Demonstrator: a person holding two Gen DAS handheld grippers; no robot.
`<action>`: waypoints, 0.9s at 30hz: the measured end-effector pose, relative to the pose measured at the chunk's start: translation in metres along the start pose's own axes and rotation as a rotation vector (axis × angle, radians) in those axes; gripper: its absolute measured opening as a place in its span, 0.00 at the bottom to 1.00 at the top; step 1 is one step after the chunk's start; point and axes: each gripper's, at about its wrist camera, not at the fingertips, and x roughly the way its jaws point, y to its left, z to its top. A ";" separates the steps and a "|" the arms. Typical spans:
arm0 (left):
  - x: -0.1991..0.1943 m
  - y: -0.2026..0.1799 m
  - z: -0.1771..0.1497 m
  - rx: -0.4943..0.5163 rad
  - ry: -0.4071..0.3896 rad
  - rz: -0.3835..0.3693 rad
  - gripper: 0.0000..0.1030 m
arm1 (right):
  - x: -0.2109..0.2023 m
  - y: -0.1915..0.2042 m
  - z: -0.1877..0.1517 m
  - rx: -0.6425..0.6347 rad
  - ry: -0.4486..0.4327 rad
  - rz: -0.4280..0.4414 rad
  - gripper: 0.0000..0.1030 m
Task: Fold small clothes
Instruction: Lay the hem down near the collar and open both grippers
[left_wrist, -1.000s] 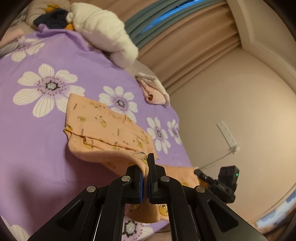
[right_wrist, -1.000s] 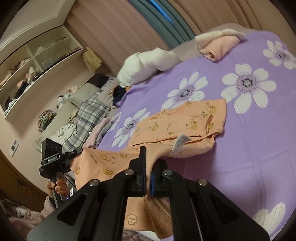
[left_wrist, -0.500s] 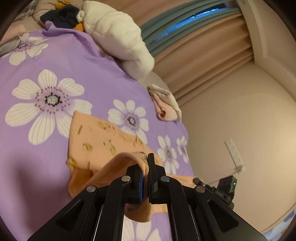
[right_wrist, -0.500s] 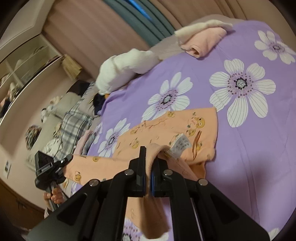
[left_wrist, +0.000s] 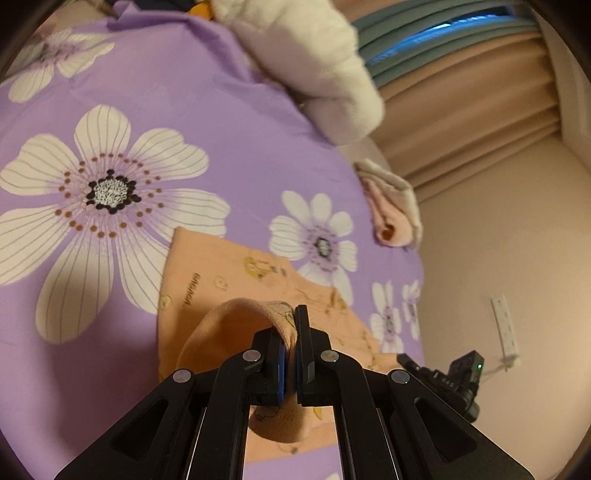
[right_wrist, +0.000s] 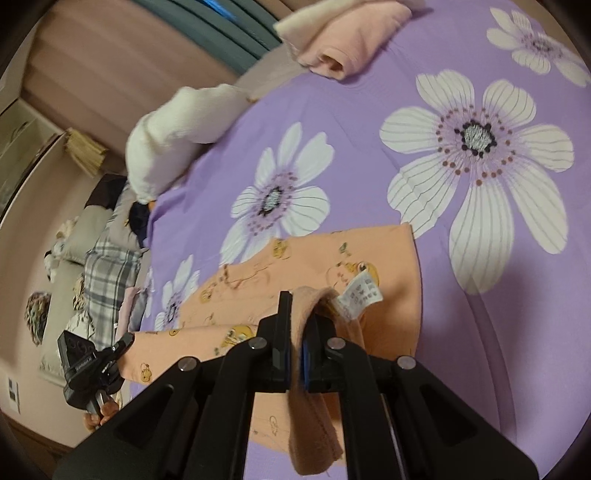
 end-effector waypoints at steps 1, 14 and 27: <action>0.005 0.004 0.002 -0.014 0.009 0.007 0.00 | 0.006 -0.004 0.003 0.017 0.011 -0.011 0.07; 0.020 0.019 0.003 -0.039 0.140 0.029 0.00 | 0.000 -0.036 -0.005 0.099 0.137 0.097 0.33; 0.012 0.027 -0.022 -0.034 0.225 0.026 0.21 | 0.006 -0.028 -0.034 0.008 0.203 0.075 0.32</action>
